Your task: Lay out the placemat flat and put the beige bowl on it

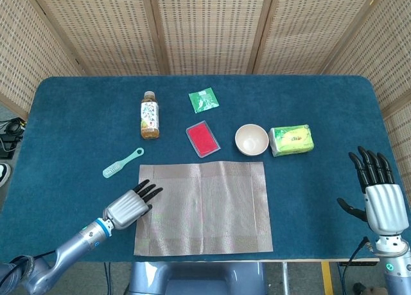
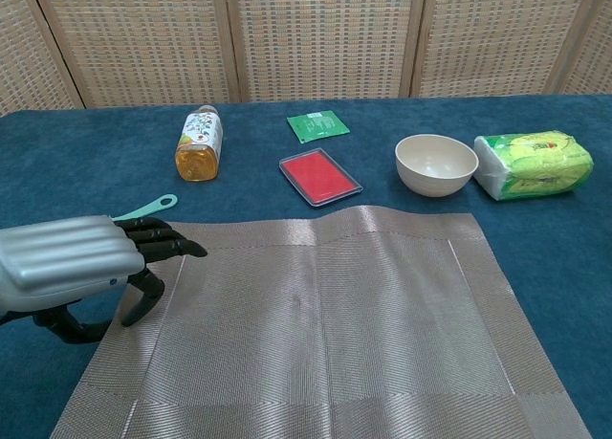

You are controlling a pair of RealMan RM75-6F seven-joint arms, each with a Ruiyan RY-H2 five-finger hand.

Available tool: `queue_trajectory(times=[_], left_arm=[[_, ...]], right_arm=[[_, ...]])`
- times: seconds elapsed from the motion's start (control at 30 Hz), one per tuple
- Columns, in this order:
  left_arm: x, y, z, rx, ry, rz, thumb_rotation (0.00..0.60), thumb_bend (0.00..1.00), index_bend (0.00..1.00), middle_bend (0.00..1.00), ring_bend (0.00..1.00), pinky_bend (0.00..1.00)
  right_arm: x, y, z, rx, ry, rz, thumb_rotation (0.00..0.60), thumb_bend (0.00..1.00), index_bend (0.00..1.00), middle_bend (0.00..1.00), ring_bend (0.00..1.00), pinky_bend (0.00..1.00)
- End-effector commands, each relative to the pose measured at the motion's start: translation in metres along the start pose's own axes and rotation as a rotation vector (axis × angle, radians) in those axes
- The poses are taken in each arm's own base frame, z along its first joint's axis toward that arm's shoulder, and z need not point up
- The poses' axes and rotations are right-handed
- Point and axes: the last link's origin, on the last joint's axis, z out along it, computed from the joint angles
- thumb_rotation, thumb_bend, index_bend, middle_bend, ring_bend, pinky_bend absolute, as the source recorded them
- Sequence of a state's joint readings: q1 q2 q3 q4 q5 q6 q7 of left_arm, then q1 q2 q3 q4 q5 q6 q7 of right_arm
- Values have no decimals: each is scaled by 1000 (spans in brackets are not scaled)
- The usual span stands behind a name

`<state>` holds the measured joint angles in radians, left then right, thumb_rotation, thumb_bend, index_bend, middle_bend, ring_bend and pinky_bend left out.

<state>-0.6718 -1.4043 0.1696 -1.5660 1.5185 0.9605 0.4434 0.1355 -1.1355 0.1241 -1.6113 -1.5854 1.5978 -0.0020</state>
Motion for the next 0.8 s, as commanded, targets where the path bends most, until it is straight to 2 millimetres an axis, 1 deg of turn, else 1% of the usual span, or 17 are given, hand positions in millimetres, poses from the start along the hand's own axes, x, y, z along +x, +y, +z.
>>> queue_trajectory(times=[0.03, 0.27, 0.63, 0.67, 0.7, 0.73, 0.77, 0.8], left_arm=[[-2, -1, -4, 6, -11, -3, 600, 528, 787, 0, 0, 0], [-6, -9, -17, 29, -36, 22, 600, 529, 788, 0, 0, 0], [-9, -11, -23, 54, -42, 21, 600, 529, 785, 0, 0, 0], [-9, -11, -24, 56, -42, 22, 600, 516, 752, 0, 0, 0], [-7, -12, -25, 57, -44, 28, 600, 467, 682, 0, 0, 0], [-6, -12, -26, 57, -47, 28, 600, 321, 489, 0, 0, 0], [-5, -12, -27, 57, -50, 23, 600, 164, 259, 0, 0, 0], [-2, -12, -28, 57, -50, 11, 600, 70, 130, 0, 0, 0]], right_arm=[[0, 0, 0, 1, -2, 0, 600, 0, 0, 0, 0, 0], [0, -1, -1, 2, 0, 0, 600, 0, 0, 0, 0, 0], [0, -2, -2, 7, -4, -4, 600, 0, 0, 0, 0, 0], [0, -2, -2, 7, -5, -3, 600, 0, 0, 0, 0, 0], [0, -2, -2, 8, -6, -3, 600, 0, 0, 0, 0, 0], [0, -2, -2, 8, -6, -4, 600, 0, 0, 0, 0, 0], [0, -2, -2, 8, -5, -5, 600, 0, 0, 0, 0, 0], [0, -2, -2, 7, -6, -5, 600, 0, 0, 0, 0, 0]])
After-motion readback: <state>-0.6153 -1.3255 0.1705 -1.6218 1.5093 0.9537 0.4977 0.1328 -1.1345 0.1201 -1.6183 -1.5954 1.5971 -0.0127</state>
